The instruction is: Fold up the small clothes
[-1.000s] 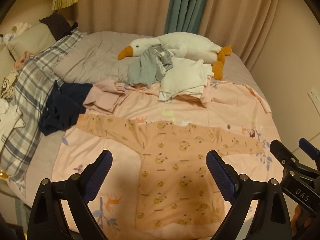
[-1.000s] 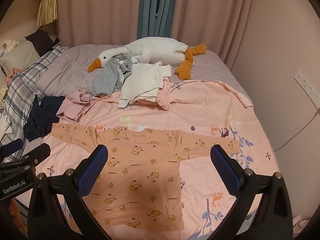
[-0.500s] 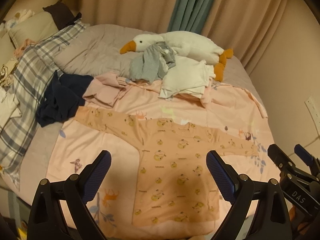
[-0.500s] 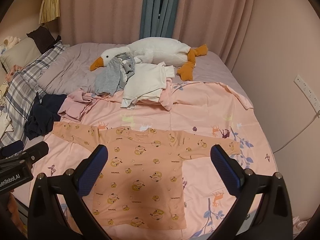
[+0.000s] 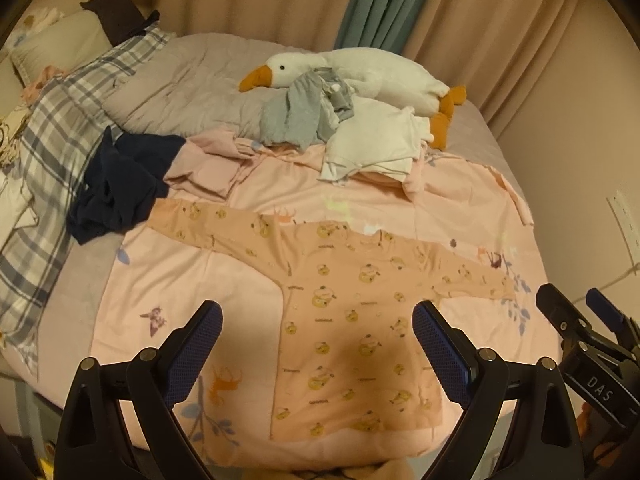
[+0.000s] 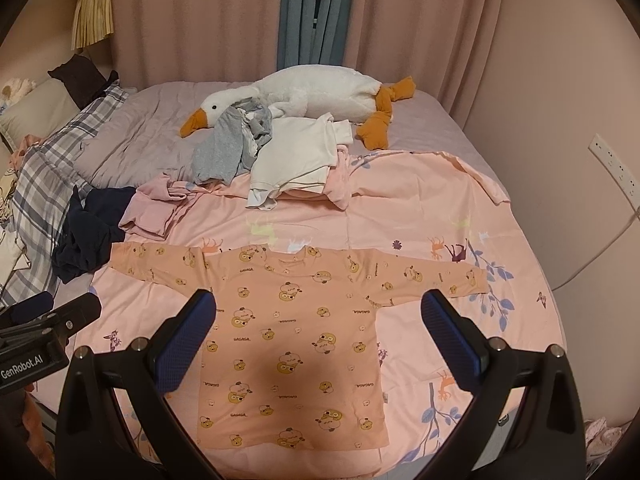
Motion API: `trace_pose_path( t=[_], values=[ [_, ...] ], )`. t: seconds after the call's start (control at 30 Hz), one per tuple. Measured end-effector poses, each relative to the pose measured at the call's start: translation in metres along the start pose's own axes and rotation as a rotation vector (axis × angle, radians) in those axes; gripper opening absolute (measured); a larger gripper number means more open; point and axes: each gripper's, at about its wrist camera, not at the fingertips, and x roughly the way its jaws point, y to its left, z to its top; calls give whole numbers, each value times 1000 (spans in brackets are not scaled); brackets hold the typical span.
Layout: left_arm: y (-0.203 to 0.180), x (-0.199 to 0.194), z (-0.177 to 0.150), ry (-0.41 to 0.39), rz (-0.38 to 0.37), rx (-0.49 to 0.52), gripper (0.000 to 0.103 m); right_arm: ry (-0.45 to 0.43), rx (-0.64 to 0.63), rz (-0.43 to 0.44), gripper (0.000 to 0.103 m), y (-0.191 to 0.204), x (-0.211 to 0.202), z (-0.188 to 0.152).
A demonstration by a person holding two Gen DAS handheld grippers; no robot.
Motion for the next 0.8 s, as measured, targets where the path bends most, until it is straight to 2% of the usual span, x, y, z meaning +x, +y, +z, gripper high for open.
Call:
trace_pose_path(
  t=[0.17, 0.4, 0.47, 0.57, 0.63, 0.67, 0.7, 0.77, 0.8],
  values=[
    [4, 11, 2, 28, -28, 6, 95, 7, -7, -17, 103, -1, 5, -3],
    [3, 54, 10, 84, -35, -84, 95, 48, -4, 13, 103, -33, 39, 4],
    [-4, 73, 12, 87, -30, -92, 95, 70, 7, 37, 103, -52, 61, 7],
    [-13, 114, 11, 132, -8, -82, 95, 125, 71, 72, 103, -89, 104, 10],
    [-14, 150, 8, 170, 52, -62, 95, 177, 151, 81, 103, -126, 146, 8],
    [-15, 179, 5, 213, 113, -47, 92, 220, 191, 67, 103, -145, 169, 6],
    [-13, 205, 1, 252, 154, -33, 80, 252, 218, 50, 102, -160, 186, 3],
    [-4, 248, -8, 340, 172, -48, 65, 306, 259, 15, 101, -201, 227, -7],
    [3, 266, -13, 383, 173, -78, 61, 332, 271, -2, 99, -219, 243, -12]
  ],
)
